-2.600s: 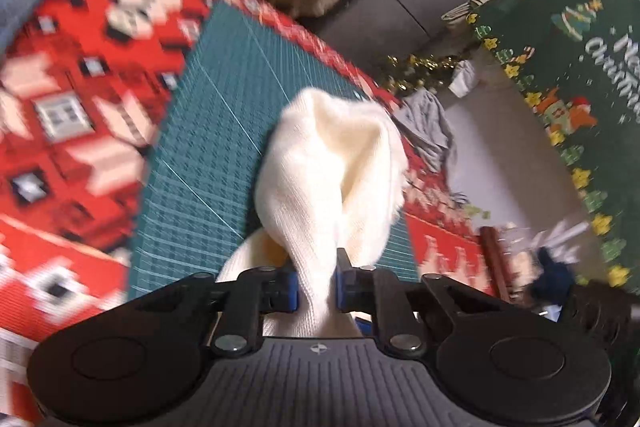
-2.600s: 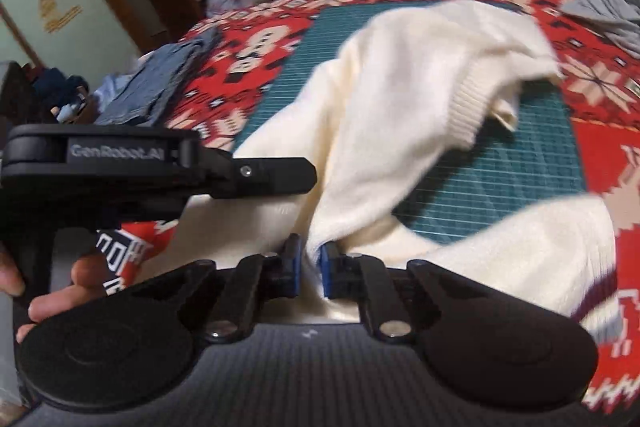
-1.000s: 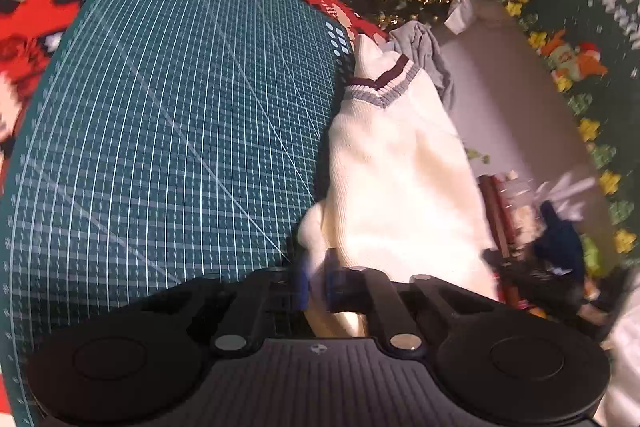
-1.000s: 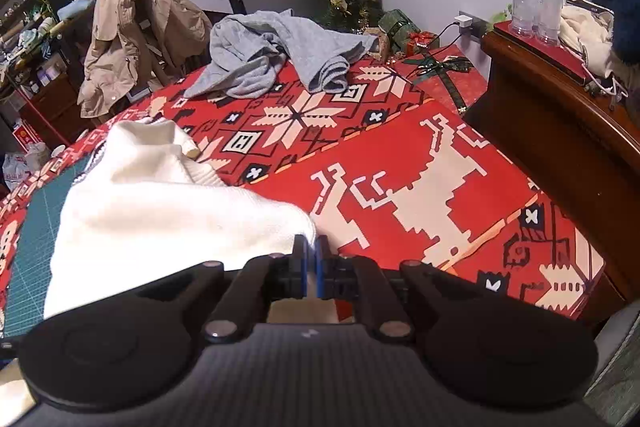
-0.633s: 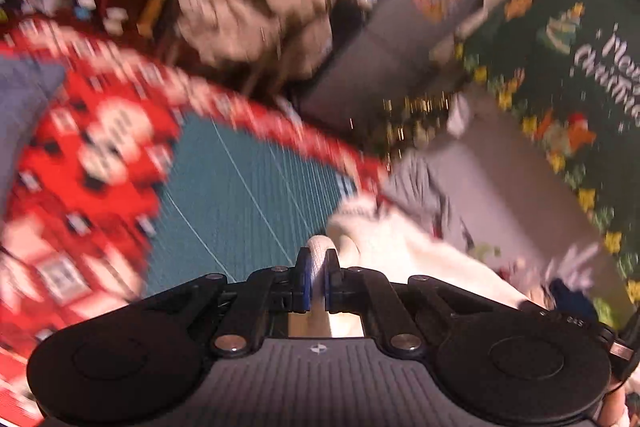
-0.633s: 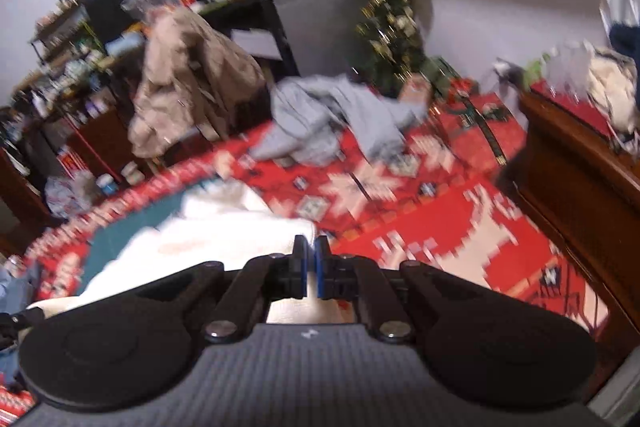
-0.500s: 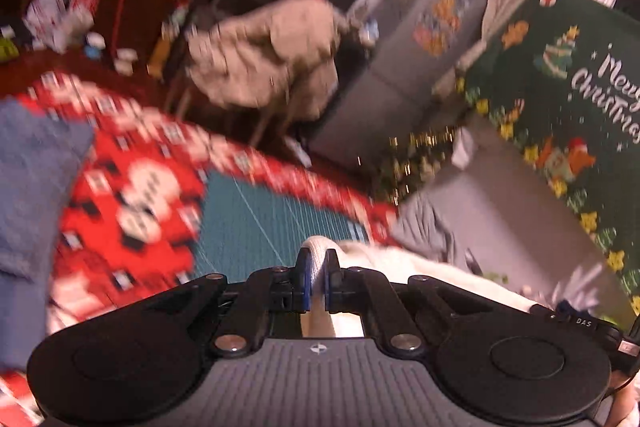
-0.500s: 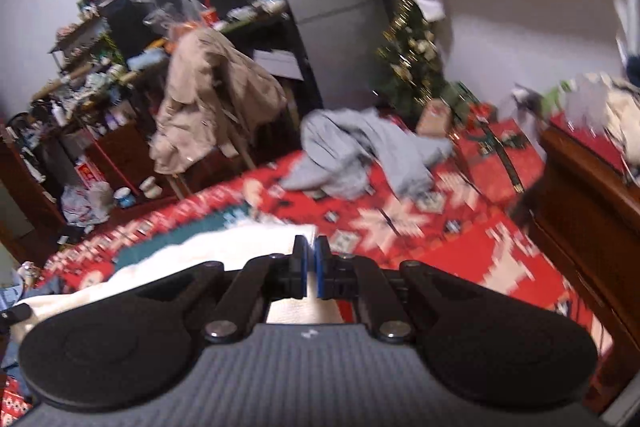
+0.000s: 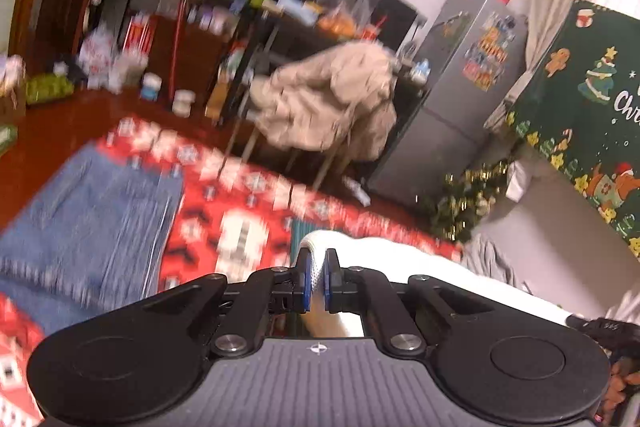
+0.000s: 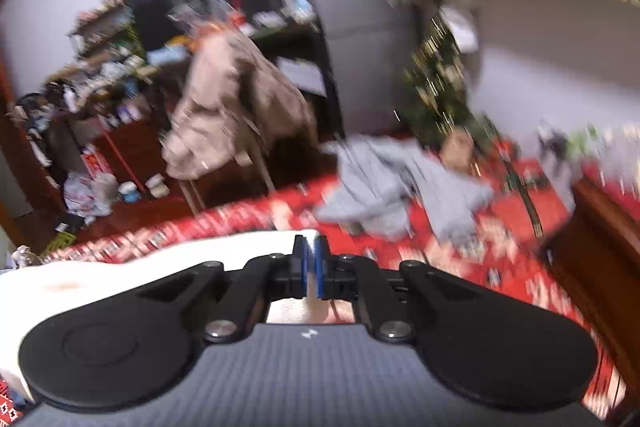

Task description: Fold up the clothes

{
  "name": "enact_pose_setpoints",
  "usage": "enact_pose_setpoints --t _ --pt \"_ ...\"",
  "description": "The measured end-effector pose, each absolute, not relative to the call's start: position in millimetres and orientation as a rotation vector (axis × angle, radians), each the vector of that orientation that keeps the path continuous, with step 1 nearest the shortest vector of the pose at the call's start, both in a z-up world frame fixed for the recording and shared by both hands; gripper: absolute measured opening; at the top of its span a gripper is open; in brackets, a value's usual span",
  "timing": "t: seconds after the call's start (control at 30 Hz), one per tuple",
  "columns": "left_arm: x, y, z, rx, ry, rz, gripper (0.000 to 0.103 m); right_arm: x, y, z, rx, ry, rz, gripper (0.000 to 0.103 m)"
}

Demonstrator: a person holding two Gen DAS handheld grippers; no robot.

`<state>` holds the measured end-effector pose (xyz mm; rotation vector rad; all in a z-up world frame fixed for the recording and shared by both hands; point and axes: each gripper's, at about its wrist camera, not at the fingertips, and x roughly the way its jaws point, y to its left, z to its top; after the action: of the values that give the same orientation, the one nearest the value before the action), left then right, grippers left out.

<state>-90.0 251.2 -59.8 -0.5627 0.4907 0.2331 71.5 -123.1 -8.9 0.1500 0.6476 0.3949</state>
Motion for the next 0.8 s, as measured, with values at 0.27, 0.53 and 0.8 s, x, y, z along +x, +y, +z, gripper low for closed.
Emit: enact_pose_setpoints --t 0.27,0.53,0.8 --pt "-134.9 231.9 -130.5 -0.63 0.801 0.228 0.006 37.1 -176.7 -105.3 0.156 0.918 0.329 0.004" --pt "-139.9 226.1 -135.3 -0.594 0.839 0.244 0.01 15.9 -192.4 -126.1 0.127 0.955 0.322 0.009" --pt "-115.0 232.3 -108.0 -0.508 0.763 0.186 0.042 17.3 -191.6 -81.1 0.046 0.857 0.387 0.04"
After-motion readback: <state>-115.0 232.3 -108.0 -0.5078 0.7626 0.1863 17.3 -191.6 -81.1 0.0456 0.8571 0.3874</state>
